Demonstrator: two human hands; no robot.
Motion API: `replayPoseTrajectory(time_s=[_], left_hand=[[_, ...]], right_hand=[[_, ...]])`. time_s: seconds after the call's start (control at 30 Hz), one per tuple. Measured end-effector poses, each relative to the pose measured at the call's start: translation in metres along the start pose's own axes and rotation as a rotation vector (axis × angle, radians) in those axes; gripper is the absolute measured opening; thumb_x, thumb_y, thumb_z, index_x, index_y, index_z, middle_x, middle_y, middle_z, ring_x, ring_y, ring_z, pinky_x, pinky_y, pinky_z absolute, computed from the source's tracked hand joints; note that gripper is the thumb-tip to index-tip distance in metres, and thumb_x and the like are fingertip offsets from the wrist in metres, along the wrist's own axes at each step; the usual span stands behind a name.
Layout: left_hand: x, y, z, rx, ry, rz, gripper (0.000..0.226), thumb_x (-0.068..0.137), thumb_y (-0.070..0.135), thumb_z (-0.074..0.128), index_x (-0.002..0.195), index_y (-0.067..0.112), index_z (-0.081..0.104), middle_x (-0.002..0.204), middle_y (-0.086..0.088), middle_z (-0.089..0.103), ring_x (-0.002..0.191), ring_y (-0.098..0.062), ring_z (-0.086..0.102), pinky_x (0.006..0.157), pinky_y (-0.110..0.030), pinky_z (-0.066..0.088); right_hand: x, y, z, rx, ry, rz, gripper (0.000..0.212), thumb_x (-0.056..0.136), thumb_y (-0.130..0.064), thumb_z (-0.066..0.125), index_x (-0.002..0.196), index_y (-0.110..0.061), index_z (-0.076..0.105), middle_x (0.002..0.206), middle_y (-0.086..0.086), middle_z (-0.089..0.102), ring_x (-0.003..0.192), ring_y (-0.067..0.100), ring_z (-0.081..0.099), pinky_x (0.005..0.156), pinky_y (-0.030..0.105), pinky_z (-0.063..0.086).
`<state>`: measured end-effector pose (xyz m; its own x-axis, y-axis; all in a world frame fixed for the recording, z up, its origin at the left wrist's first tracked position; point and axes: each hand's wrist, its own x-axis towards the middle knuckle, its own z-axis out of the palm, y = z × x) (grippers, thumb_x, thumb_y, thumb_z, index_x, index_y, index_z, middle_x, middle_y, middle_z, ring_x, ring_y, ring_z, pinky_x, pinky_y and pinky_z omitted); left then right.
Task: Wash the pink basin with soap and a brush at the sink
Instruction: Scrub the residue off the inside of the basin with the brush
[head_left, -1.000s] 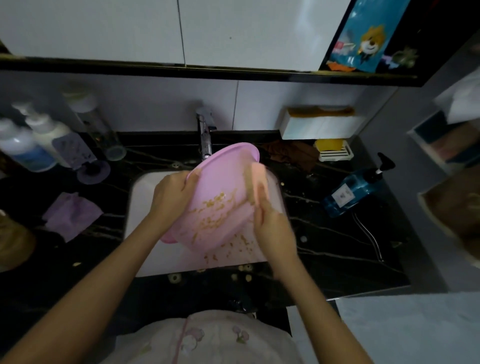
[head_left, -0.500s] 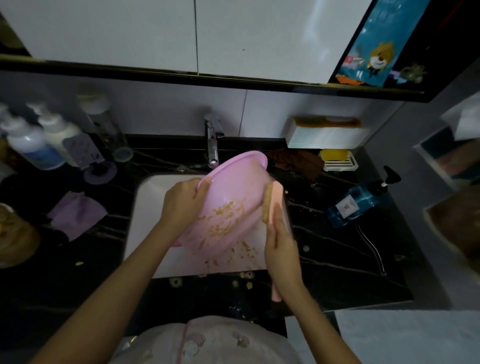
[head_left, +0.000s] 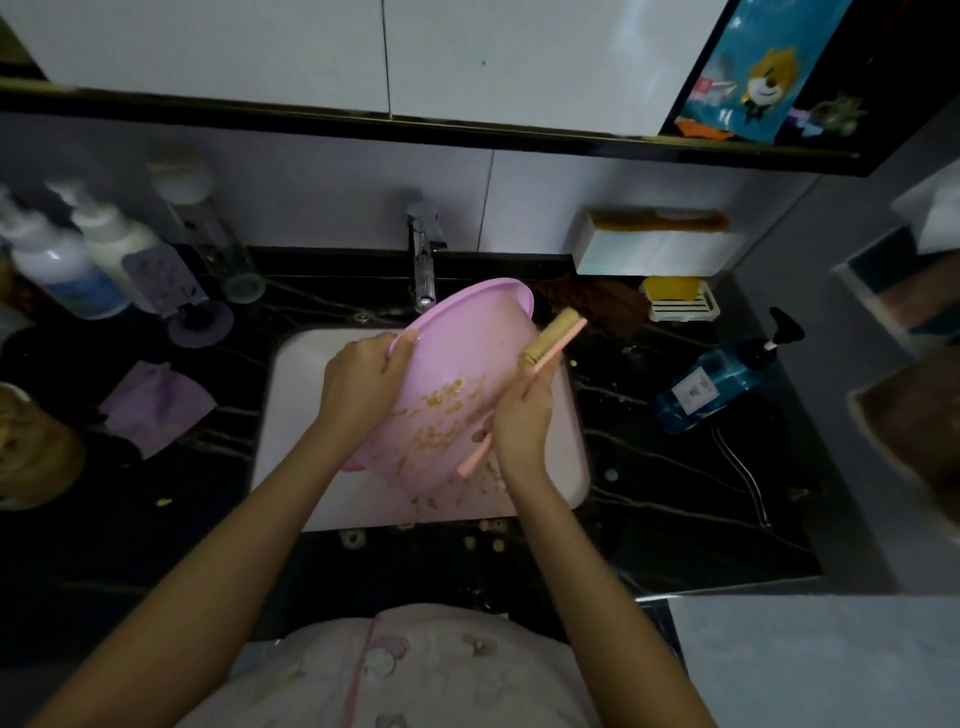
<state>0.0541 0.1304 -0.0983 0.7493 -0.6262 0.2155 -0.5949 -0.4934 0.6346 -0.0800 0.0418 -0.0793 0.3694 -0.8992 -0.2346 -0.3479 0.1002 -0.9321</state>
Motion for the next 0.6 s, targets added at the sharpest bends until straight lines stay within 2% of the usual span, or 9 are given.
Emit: replayPoseTrajectory(time_s=[0.07,0.13,0.2,0.23,0.3,0.37,0.47,0.53,0.6], left_hand=[[0.003,0.000,-0.002,-0.011,-0.009,-0.009,0.049,0.090,0.051,0.029,0.064,0.015,0.048,0.064,-0.007,0.057,0.066,-0.027,0.051,0.059,-0.032,0.031],[0.009,-0.002,-0.005,-0.013,-0.013,-0.023,0.049,0.090,0.052,0.029,0.064,0.016,0.049,0.063,-0.004,0.054,0.066,-0.027,0.050,0.060,-0.032,0.032],[0.012,-0.004,-0.005,-0.014,-0.029,-0.025,0.051,0.089,0.054,0.027,0.064,0.015,0.049,0.063,-0.003,0.054,0.066,-0.028,0.051,0.060,-0.031,0.031],[0.012,-0.004,-0.004,-0.016,-0.035,-0.022,0.051,0.089,0.054,0.027,0.064,0.016,0.049,0.063,-0.003,0.055,0.066,-0.027,0.051,0.060,-0.031,0.032],[0.012,-0.004,-0.003,-0.021,-0.029,-0.020,0.050,0.089,0.054,0.028,0.063,0.017,0.049,0.064,-0.004,0.057,0.066,-0.027,0.052,0.060,-0.032,0.033],[0.012,-0.006,-0.003,-0.029,-0.021,-0.020,0.048,0.091,0.053,0.029,0.061,0.018,0.047,0.063,-0.005,0.056,0.065,-0.028,0.052,0.059,-0.032,0.033],[0.014,-0.009,-0.005,-0.032,-0.020,-0.025,0.052,0.091,0.053,0.029,0.061,0.014,0.047,0.061,-0.007,0.054,0.063,-0.029,0.052,0.057,-0.032,0.033],[0.016,-0.008,-0.005,-0.033,-0.026,-0.021,0.057,0.089,0.053,0.027,0.065,0.008,0.051,0.062,-0.009,0.056,0.063,-0.030,0.052,0.057,-0.033,0.034],[0.015,-0.009,-0.004,-0.033,-0.031,-0.022,0.058,0.089,0.053,0.027,0.067,0.006,0.053,0.064,-0.010,0.057,0.064,-0.030,0.053,0.058,-0.033,0.034]], right_hand=[[-0.008,-0.002,-0.003,-0.074,-0.029,0.005,0.056,0.102,-0.020,0.026,0.152,-0.026,0.001,0.076,0.007,0.054,0.062,0.021,0.054,0.060,0.031,0.050],[-0.048,0.005,0.003,-0.172,-0.226,-0.095,0.060,0.102,-0.019,0.029,0.151,-0.027,-0.005,0.084,0.008,0.057,0.063,0.009,0.051,0.060,0.018,0.045],[-0.081,0.005,0.011,-0.165,-0.405,-0.144,0.062,0.102,-0.021,0.029,0.150,-0.032,-0.010,0.074,-0.002,0.052,0.062,0.005,0.049,0.065,0.021,0.048],[-0.079,0.005,0.015,-0.202,-0.426,-0.169,0.062,0.102,-0.022,0.028,0.149,-0.035,-0.010,0.069,-0.003,0.049,0.059,0.008,0.050,0.062,0.024,0.049],[-0.057,0.003,0.011,-0.211,-0.303,-0.166,0.063,0.101,-0.018,0.029,0.148,-0.036,-0.008,0.064,-0.001,0.048,0.052,0.011,0.050,0.044,0.016,0.044],[-0.029,0.009,-0.005,-0.129,-0.097,-0.088,0.062,0.100,-0.011,0.029,0.150,-0.030,-0.003,0.068,-0.001,0.050,0.051,0.011,0.050,0.040,0.013,0.040],[-0.002,0.024,-0.014,-0.058,-0.012,0.047,0.057,0.101,-0.012,0.027,0.152,-0.023,0.006,0.083,0.007,0.058,0.065,0.020,0.056,0.059,0.028,0.049],[-0.004,0.027,-0.002,-0.080,-0.041,0.087,0.053,0.102,-0.015,0.026,0.152,-0.018,0.007,0.087,0.006,0.055,0.073,0.020,0.055,0.064,0.027,0.046],[-0.030,0.023,0.010,-0.050,-0.073,0.077,0.051,0.104,-0.020,0.026,0.151,-0.023,0.006,0.096,0.004,0.057,0.082,0.018,0.057,0.070,0.022,0.049]])
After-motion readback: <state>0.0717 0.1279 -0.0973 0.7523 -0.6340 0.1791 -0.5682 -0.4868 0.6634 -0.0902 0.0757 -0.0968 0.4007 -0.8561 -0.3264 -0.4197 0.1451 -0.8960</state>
